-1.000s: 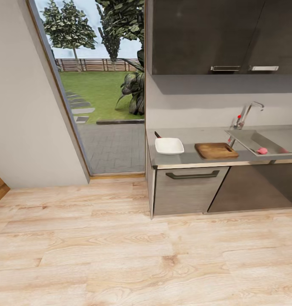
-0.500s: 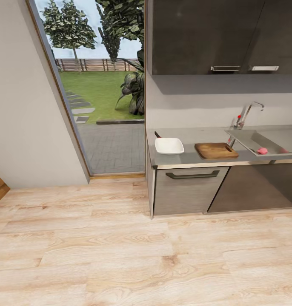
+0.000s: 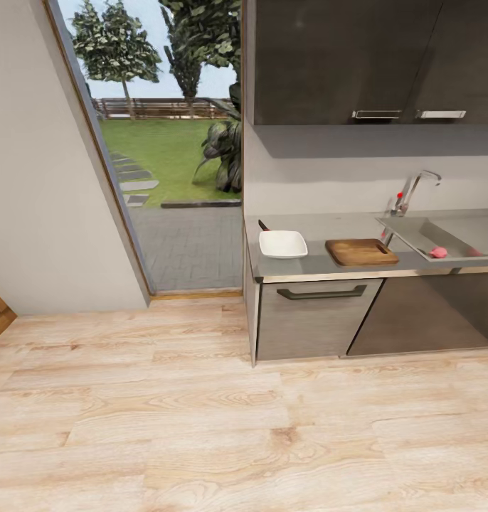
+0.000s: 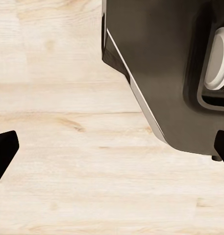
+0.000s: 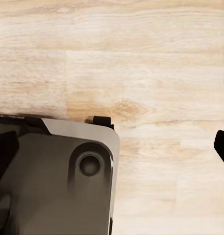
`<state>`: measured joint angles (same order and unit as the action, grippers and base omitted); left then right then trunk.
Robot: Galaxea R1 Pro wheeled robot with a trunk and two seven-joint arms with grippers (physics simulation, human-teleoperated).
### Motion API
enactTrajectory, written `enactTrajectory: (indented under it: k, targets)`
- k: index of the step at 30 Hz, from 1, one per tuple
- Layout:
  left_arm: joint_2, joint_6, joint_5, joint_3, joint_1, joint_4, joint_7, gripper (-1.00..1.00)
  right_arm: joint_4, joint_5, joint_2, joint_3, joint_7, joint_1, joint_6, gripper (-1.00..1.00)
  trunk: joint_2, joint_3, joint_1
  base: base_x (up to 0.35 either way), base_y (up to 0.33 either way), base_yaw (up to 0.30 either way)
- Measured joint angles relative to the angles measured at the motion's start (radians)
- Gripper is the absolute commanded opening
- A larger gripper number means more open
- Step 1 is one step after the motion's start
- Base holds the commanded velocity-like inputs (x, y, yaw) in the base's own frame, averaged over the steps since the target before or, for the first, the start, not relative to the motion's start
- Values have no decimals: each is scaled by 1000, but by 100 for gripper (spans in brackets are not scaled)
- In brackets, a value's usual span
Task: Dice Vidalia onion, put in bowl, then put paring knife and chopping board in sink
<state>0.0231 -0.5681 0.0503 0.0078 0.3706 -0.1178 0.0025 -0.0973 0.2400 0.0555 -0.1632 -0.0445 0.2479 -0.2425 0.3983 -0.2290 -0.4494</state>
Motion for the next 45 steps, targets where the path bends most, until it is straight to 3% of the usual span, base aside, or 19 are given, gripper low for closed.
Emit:
enactTrajectory:
  k: [11,17,22,25,32,36,39,45]
  targets:
    - [-5,0,1,0,0,0,0,100,-15,-3,-6,-1,3,0,-65,100,0,0,0,0,0,0]
    - [-37,-2,-1,-1,0,-3,-7,100,-20,-4,-6,-1,2,0,-75,100,0,0,0,0,0,-75]
    - [-39,-5,-2,0,-1,-15,-3,100,-20,-4,-5,-3,2,0,-76,100,0,2,0,0,0,-221]
    - [-28,-4,-2,0,-1,-74,-1,100,-22,-4,-5,-5,3,0,-77,100,0,4,0,0,0,-252]
    - [5,6,1,3,-10,-314,3,100,-84,-6,-6,-9,2,0,-77,100,0,9,0,0,0,-239]
    - [7,59,2,3,-77,-386,4,100,-123,-6,-6,-9,1,0,-77,100,0,11,0,0,0,-87]
    - [8,166,2,3,-163,-390,4,100,-160,-8,-7,-9,1,0,-76,100,0,12,0,0,0,-26]
    - [4,316,0,2,-264,-387,2,100,-227,-9,-15,-8,0,0,-75,100,0,12,0,0,0,-7]
